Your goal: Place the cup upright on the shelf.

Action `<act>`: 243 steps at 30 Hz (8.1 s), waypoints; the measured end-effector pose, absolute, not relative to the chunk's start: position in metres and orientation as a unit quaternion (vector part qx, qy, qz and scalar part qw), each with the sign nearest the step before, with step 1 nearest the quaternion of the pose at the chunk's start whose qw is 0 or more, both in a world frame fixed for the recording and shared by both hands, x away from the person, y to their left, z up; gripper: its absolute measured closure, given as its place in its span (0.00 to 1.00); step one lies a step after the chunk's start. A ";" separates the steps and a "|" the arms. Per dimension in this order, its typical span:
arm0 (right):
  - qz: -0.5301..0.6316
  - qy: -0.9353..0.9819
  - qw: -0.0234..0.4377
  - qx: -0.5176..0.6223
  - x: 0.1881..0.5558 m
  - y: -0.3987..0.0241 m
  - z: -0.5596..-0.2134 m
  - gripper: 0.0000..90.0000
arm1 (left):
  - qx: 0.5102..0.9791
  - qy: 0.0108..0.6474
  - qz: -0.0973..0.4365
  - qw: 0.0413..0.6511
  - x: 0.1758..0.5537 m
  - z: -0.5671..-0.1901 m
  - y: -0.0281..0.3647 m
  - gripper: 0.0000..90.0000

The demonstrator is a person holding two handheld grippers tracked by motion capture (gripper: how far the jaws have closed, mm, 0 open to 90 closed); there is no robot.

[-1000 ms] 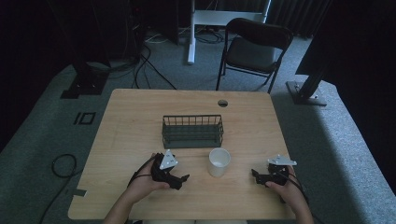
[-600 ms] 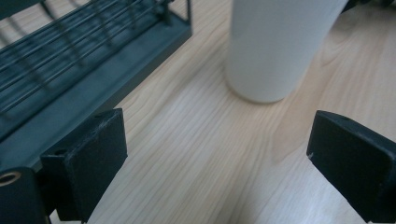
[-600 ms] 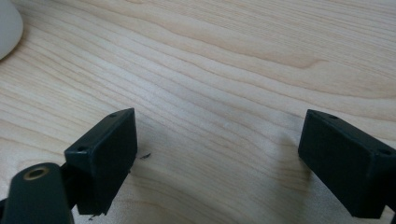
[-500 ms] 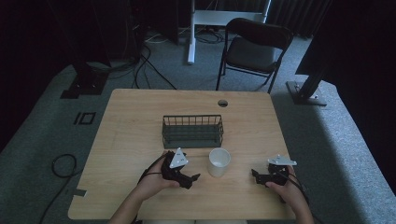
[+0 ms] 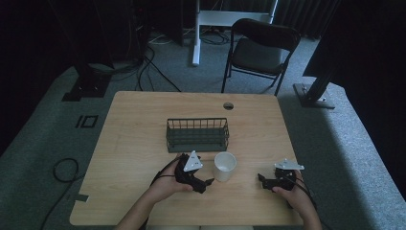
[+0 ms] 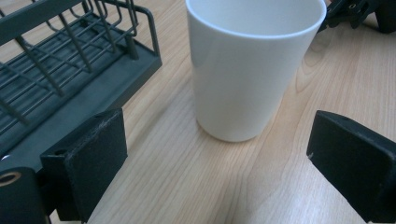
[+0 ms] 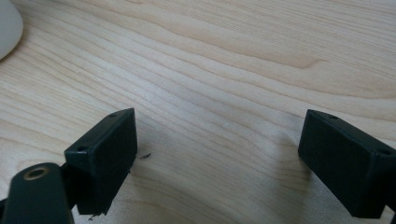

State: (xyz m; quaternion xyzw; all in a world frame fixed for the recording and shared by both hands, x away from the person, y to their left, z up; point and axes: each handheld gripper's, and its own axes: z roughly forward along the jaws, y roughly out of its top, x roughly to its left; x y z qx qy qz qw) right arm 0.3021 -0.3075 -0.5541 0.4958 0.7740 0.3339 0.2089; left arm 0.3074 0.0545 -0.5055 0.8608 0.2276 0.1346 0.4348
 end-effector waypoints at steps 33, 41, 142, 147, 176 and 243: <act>0.334 0.774 0.209 0.496 0.302 -0.308 -0.554 0.13 | 0.864 0.199 0.115 0.447 0.326 -0.497 0.006 0.07; 0.334 0.774 0.209 0.496 0.302 -0.307 -0.554 0.13 | 0.863 0.196 0.118 0.450 0.328 -0.495 -0.004 0.10; 0.335 0.774 0.210 0.496 0.302 -0.307 -0.554 0.13 | 0.718 0.431 0.279 0.470 0.398 -0.396 0.060 0.23; 0.335 0.774 0.210 0.495 0.302 -0.307 -0.554 0.13 | 0.714 0.446 0.284 0.460 0.406 -0.409 0.061 0.23; 0.334 0.774 0.210 0.495 0.302 -0.308 -0.554 0.13 | 0.729 0.457 0.280 0.427 0.418 -0.461 0.041 0.23; 0.334 0.774 0.210 0.495 0.302 -0.308 -0.554 0.13 | 0.703 0.459 0.282 0.463 0.354 -0.445 0.149 0.14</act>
